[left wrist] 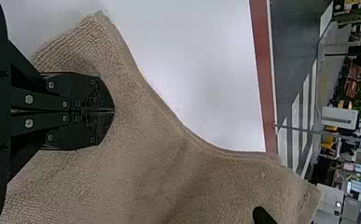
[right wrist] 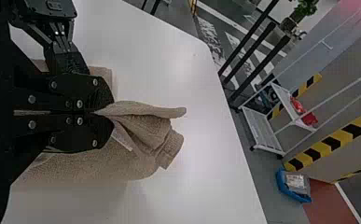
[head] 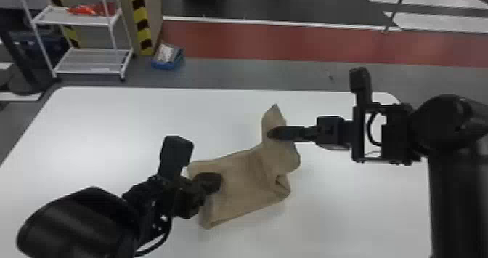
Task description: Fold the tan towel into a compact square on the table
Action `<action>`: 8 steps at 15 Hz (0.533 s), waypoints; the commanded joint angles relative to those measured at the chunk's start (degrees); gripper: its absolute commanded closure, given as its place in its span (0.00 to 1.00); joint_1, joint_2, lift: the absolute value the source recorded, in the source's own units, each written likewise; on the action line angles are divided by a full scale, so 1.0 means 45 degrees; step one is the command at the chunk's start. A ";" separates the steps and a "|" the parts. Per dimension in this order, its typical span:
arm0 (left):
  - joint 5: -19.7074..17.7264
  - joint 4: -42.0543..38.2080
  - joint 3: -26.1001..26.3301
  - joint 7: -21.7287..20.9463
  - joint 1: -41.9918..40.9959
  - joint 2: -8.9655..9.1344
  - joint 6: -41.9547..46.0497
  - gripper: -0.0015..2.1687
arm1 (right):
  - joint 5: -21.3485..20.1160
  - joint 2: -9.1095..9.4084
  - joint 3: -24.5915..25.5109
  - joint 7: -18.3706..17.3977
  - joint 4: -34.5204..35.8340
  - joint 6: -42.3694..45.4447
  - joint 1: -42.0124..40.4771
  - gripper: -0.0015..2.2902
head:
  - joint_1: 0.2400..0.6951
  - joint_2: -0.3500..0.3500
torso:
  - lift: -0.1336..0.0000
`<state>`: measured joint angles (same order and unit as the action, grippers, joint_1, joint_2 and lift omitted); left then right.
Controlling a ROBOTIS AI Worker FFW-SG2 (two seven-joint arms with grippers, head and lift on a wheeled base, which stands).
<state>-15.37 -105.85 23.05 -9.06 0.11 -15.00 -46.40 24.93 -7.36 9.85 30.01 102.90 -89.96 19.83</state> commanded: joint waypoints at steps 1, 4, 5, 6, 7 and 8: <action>0.0135 0.0299 0.0308 0.0002 0.0190 0.0286 0.0047 0.90 | -0.0189 0.0093 -0.0626 -0.0106 -0.0034 -0.0026 0.0028 0.56 | 1.00 0.35 | 0.08; 0.0193 0.0495 0.0444 0.0002 0.0366 0.0442 0.0125 0.90 | -0.0462 0.0406 -0.1290 -0.0145 -0.0307 -0.0026 0.0047 0.56 | 1.00 0.36 | 0.08; 0.0213 0.0495 0.0444 0.0002 0.0366 0.0461 0.0125 0.90 | -0.0540 0.0503 -0.1564 -0.0145 -0.0405 -0.0026 0.0047 0.56 | 1.00 0.36 | 0.08; 0.0213 0.0495 0.0444 0.0002 0.0386 0.0461 0.0164 0.90 | -0.0658 0.0562 -0.1857 -0.0145 -0.0483 -0.0026 0.0047 0.56 | 1.00 0.37 | 0.08; 0.0232 0.0514 0.0444 0.0002 0.0405 0.0461 0.0164 0.90 | -0.0775 0.0679 -0.1915 -0.0145 -0.0620 -0.0026 0.0047 0.56 | 1.00 0.39 | 0.08; 0.0252 0.0514 0.0425 0.0002 0.0405 0.0442 0.0203 0.90 | -0.0951 0.0738 -0.1935 -0.0145 -0.0776 -0.0026 0.0086 0.56 | 1.00 0.39 | 0.08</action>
<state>-14.36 -103.57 25.04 -9.05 1.87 -12.93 -45.62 21.55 -4.53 1.59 29.35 100.24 -89.96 20.05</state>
